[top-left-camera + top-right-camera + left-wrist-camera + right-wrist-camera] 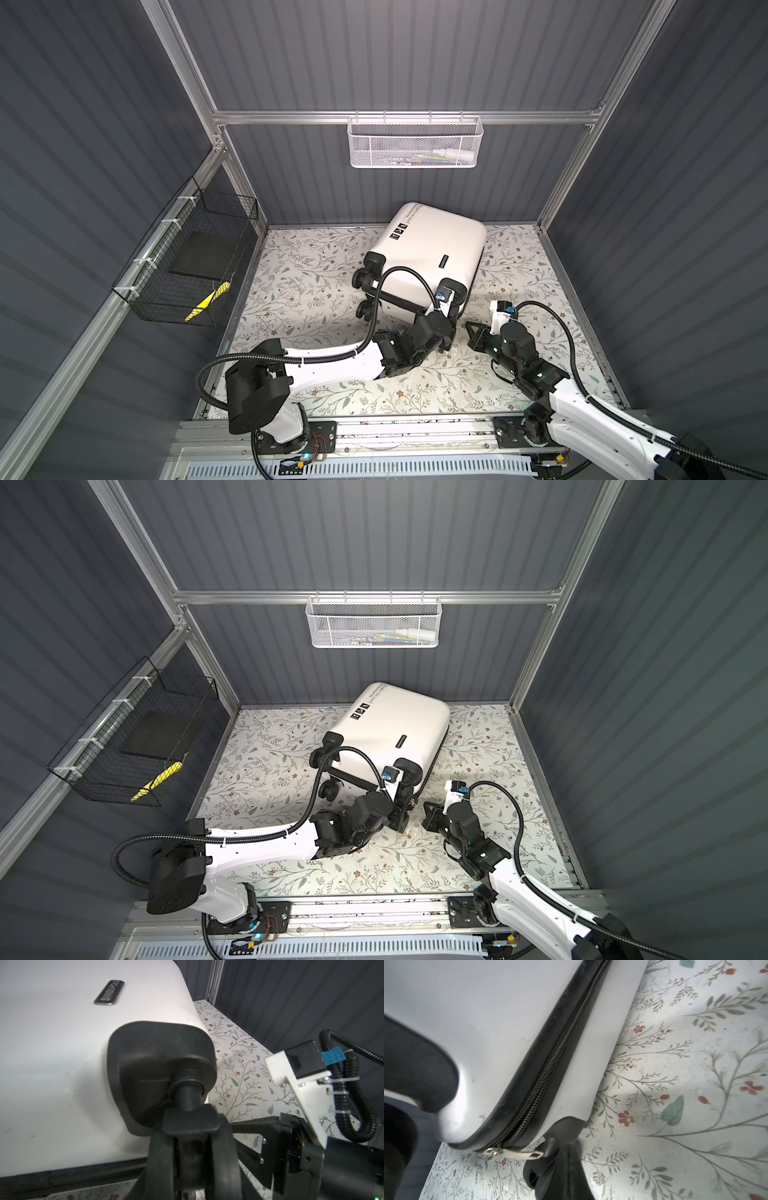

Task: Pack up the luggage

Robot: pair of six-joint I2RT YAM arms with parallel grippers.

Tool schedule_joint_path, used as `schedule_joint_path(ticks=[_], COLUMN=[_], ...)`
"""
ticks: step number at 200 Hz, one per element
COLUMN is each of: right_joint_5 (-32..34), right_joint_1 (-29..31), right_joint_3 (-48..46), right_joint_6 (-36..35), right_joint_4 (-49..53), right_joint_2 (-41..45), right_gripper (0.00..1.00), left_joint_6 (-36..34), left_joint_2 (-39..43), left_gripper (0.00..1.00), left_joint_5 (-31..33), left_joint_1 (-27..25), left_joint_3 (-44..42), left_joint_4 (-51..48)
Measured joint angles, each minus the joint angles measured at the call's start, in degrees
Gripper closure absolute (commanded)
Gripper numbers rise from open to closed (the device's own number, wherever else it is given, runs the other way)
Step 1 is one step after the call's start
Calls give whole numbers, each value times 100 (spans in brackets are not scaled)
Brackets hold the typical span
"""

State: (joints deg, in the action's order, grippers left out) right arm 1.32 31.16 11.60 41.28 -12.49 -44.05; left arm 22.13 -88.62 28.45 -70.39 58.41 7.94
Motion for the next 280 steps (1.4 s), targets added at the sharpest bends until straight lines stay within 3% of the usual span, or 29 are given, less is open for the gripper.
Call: schedule_joint_path(ticks=[37, 76, 216, 280], right_joint_5=[-509, -846, -1069, -1047], right_joint_1=[0, 0, 0, 2], right_joint_3=[-243, -409, 87, 146], right_joint_6=[-273, -599, -1241, -1191], right_joint_4=[-76, -4, -527, -748], right_joint_2=[535, 1021, -444, -680], right_gripper=[65, 53, 53, 76], left_joint_6=[0, 0, 0, 0], left_joint_2=[-2, -2, -2, -2], left_gripper=[100, 100, 100, 100], left_joint_5=[0, 0, 0, 0], left_joint_1=[0, 0, 0, 0], left_joint_3=[0, -2, 0, 0], left_joint_4=[0, 0, 0, 0])
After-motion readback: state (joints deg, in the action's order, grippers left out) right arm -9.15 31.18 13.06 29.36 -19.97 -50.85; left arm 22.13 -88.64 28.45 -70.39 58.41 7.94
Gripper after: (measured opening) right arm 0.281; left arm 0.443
